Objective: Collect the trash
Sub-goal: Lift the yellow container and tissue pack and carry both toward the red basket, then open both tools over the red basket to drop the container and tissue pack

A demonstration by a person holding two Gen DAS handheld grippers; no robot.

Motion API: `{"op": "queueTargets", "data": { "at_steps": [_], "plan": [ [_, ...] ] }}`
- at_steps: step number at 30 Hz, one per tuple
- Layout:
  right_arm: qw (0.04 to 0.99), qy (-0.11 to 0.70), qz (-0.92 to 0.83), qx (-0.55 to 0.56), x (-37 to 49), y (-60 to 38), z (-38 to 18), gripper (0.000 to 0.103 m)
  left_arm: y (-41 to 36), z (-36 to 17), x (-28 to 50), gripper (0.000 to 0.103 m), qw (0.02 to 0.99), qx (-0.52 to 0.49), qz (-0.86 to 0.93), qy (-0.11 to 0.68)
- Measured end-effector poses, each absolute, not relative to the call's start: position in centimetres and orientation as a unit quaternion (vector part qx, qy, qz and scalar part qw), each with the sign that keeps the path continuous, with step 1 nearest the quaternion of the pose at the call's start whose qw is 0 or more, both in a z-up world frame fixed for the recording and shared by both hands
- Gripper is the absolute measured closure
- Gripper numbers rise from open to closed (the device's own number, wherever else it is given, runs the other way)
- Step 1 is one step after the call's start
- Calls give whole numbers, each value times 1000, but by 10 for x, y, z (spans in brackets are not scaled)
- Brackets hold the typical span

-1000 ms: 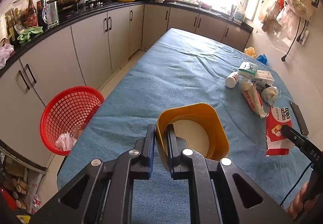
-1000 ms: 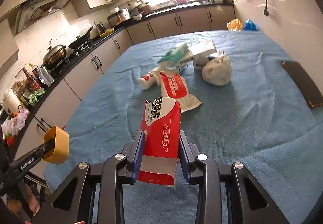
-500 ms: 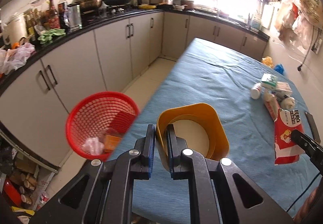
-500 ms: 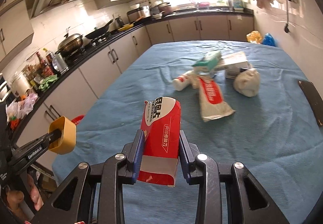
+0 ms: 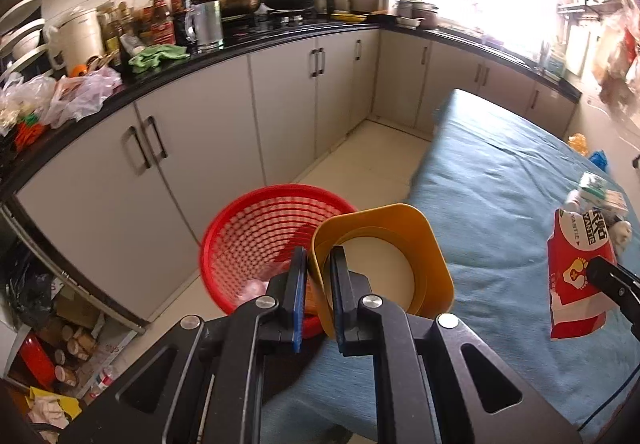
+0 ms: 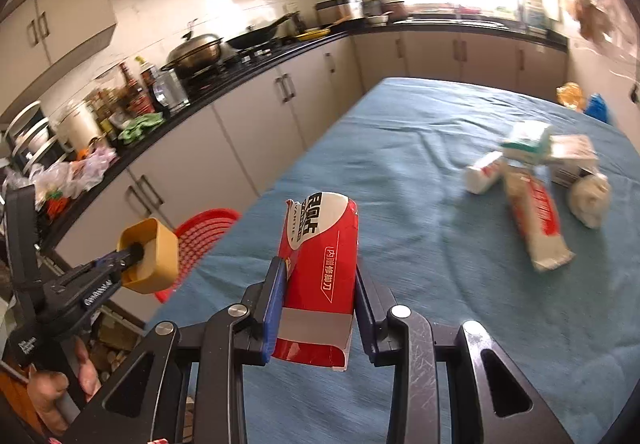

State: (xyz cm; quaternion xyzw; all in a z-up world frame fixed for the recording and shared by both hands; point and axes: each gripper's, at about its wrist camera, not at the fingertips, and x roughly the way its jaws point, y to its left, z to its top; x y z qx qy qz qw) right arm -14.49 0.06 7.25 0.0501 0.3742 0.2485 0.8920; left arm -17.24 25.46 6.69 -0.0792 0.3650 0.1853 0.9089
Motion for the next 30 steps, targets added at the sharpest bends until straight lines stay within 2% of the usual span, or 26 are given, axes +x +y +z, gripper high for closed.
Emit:
{"op": "queueTargets", "data": {
  "at_steps": [16,25,27,30],
  "plan": [
    [857,390,336,32,-101,135,69,67,351,43,-145,92,887,-114,234,381],
    [840,411,353,20,-71,196,49,66,371,26,-136,91,878,-130,237,396],
    [838,412,357,17,-69,205,44,59,373,25,-137,88,878,-133,238,394],
    [833,419,361,25,-64,210,38,55,374,26,-139,66,878,-137,241,391]
  ]
}}
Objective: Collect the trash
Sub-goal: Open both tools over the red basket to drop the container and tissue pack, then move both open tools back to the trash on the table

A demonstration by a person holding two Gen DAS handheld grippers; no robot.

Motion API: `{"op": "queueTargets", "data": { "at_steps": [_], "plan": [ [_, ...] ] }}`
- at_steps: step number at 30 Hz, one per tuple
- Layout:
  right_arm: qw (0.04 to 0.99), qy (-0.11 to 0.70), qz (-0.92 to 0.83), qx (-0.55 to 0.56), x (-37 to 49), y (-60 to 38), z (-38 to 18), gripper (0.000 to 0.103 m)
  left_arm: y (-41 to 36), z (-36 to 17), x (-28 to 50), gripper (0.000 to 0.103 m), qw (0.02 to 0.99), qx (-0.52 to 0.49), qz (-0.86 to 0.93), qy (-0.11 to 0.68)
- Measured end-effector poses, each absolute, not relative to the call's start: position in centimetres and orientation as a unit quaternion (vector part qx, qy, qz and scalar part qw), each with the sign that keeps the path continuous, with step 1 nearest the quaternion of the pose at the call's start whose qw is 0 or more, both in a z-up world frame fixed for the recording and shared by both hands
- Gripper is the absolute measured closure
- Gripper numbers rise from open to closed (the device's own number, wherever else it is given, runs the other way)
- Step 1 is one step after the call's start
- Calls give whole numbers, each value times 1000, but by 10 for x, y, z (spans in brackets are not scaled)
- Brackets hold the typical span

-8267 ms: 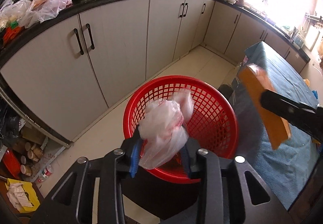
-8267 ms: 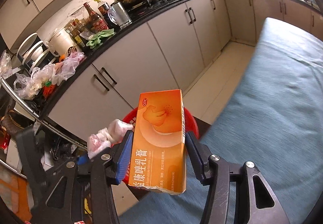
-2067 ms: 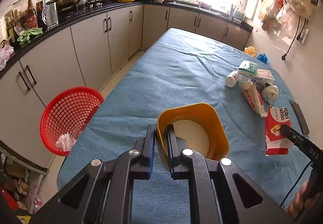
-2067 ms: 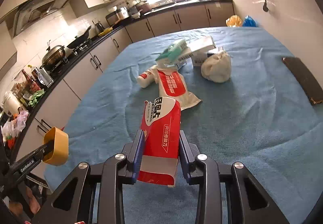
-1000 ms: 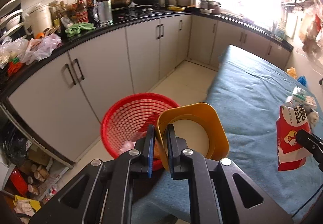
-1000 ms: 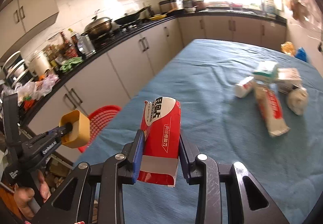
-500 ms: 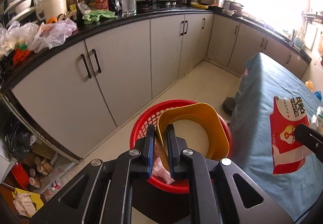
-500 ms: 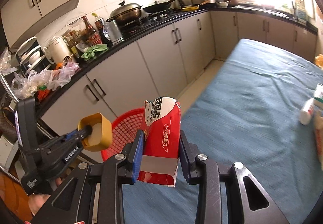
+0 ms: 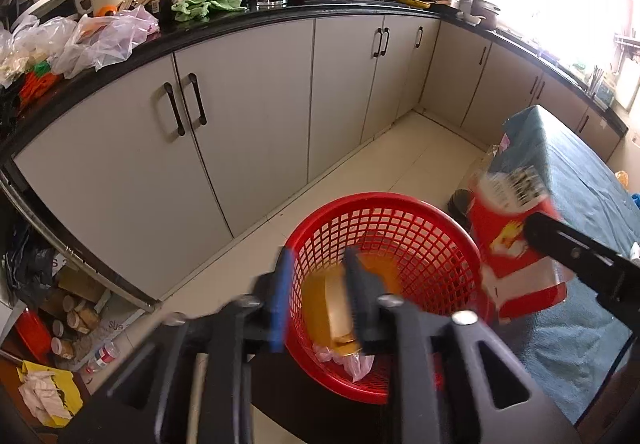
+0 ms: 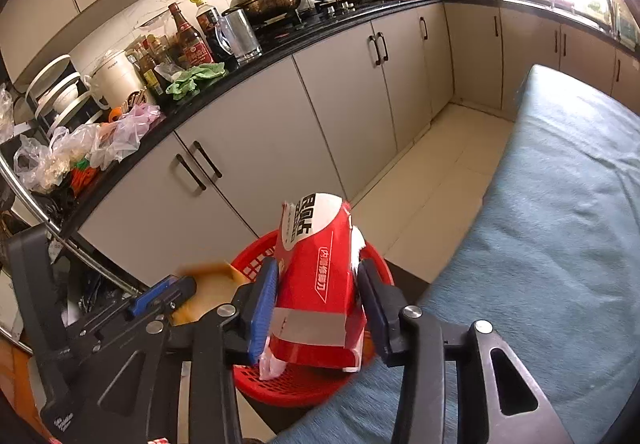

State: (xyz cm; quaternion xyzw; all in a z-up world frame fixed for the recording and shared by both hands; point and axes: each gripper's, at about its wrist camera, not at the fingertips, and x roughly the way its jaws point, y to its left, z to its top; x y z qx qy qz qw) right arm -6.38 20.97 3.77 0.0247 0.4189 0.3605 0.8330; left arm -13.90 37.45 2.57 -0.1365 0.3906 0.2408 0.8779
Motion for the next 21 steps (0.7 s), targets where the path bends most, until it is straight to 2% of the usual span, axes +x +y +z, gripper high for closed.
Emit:
{"op": "queueTargets", "data": {
  "at_steps": [1,2,4,11,19,21],
  "plan": [
    [831,422,363,28,-63,210,36,54,375,26,-140,55,879,-136,243,387],
    [829,424,363,31,-62,210,34,49,375,28,-142,50,880,-136,246,382],
    [831,424,359,33,-61,207,33,44,374,30,-144,48,882,-135,249,376],
    [835,427,341,53,-60,180,34,42,367,37,-149,40,885,-131,253,369],
    [848,423,316,54,-77,129,43,39,344,49,-145,38,887,-119,261,361],
    [858,410,304,49,-84,114,48,36,330,52,-141,38,891,-103,253,362]
  ]
}}
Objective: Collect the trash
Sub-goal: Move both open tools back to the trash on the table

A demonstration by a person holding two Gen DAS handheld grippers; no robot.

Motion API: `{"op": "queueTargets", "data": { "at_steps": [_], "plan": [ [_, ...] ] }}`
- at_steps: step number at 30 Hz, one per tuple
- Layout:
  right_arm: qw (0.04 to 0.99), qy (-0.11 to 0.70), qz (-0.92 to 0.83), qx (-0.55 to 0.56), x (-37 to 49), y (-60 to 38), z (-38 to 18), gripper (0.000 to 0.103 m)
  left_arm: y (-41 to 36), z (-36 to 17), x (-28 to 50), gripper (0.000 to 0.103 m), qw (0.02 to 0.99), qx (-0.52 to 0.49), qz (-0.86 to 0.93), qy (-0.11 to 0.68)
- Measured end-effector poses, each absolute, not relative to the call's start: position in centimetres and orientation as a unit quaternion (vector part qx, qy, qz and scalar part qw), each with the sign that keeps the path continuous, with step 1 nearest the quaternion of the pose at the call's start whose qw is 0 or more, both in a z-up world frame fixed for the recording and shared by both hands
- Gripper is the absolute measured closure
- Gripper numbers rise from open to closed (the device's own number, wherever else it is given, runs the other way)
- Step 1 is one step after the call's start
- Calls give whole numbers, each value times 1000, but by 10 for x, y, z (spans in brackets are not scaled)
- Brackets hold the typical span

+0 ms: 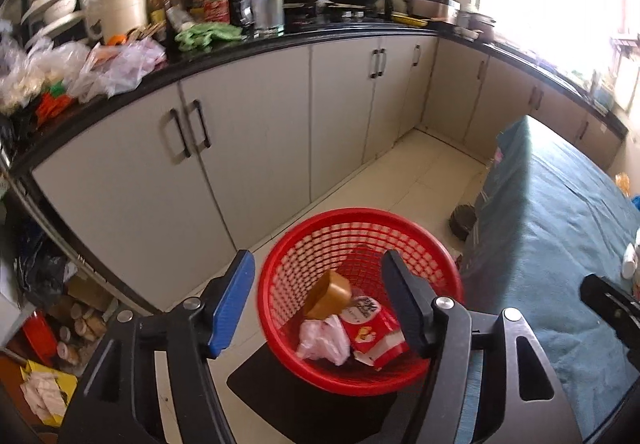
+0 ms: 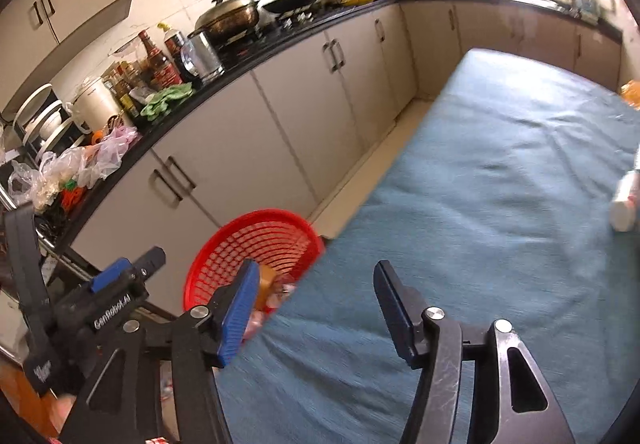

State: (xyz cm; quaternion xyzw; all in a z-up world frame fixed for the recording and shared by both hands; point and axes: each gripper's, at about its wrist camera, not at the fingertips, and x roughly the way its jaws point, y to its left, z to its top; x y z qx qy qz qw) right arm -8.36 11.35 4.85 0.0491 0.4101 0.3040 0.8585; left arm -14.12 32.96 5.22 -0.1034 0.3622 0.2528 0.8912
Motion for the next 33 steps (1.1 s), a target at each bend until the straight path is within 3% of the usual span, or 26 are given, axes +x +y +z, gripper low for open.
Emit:
{"op": "queueTargets", "data": {
  "at_steps": [5,15,24,33],
  "plan": [
    [879,381,283,42,-96,72,64,33,294,60,-132,33,898,-41,239,366],
    [904,368,210,53,-114,-43,67,28,237,72,-115,28,911,-67,153,377],
    [914,380,96,103,-104,-167,51,25,134,74,-76,27,918,-11,24,397],
    [903,408,96,94,-48,-173,31,20,49,72,-5,27,914,45,-62,398]
  ]
}}
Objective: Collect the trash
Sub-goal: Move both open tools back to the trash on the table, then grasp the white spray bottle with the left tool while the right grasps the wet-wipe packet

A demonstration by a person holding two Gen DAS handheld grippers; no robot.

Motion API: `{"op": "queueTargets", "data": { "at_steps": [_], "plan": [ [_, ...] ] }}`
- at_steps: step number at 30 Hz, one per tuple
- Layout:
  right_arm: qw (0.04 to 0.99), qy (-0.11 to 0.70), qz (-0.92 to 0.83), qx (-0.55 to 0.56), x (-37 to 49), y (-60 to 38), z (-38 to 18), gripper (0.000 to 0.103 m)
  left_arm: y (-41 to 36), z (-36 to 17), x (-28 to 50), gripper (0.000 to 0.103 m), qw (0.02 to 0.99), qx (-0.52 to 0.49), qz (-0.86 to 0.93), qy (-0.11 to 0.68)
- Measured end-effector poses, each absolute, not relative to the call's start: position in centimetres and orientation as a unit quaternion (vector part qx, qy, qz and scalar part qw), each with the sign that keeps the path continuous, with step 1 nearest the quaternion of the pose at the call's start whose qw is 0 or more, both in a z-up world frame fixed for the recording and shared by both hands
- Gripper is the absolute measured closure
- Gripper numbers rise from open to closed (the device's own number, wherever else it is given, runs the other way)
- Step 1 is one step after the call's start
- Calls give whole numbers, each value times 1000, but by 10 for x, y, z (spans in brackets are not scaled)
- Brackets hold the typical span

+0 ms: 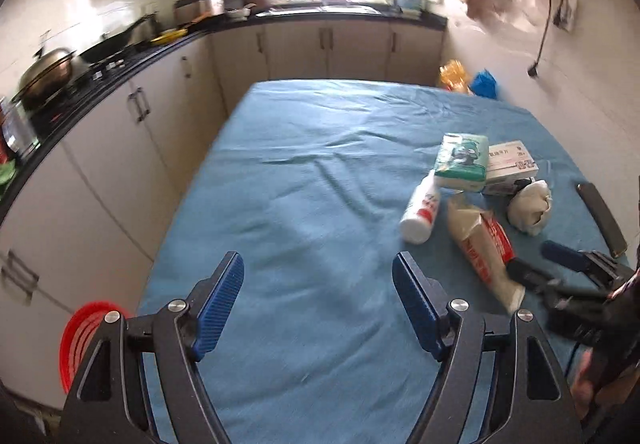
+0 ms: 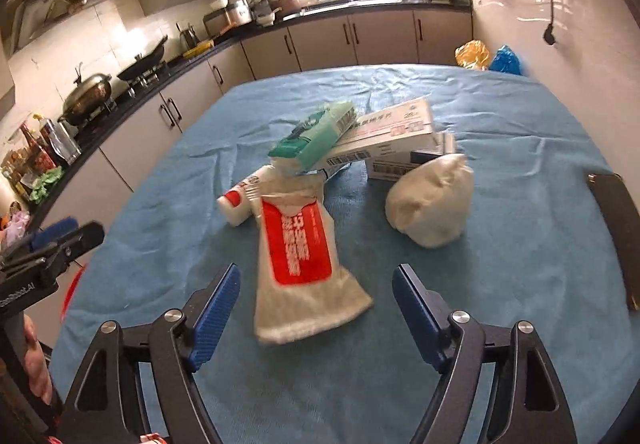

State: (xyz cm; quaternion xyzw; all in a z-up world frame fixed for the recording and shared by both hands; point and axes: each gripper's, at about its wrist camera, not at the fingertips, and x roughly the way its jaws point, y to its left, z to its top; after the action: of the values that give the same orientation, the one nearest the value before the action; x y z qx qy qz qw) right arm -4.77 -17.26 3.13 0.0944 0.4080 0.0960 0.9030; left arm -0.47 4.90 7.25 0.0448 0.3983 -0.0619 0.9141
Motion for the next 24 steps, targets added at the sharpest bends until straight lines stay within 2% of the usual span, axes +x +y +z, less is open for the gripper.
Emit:
{"op": "queueTargets", "data": {
  "at_steps": [5,7,9,22,24],
  "plan": [
    [895,428,99,82,-26,-161,8,21,23,53,34,27,900,47,-80,426],
    [891,433,105,85,-23,-163,5,40,16,47,45,27,897,47,-89,431],
    [892,432,101,86,-25,-167,5,45,9,43,56,27,894,46,-105,434],
    [885,422,80,178,-38,-213,2,45,-44,14,95,28,862,96,-168,469],
    [885,421,79,179,-39,-213,2,45,-47,9,95,43,857,91,-171,477]
  ]
}}
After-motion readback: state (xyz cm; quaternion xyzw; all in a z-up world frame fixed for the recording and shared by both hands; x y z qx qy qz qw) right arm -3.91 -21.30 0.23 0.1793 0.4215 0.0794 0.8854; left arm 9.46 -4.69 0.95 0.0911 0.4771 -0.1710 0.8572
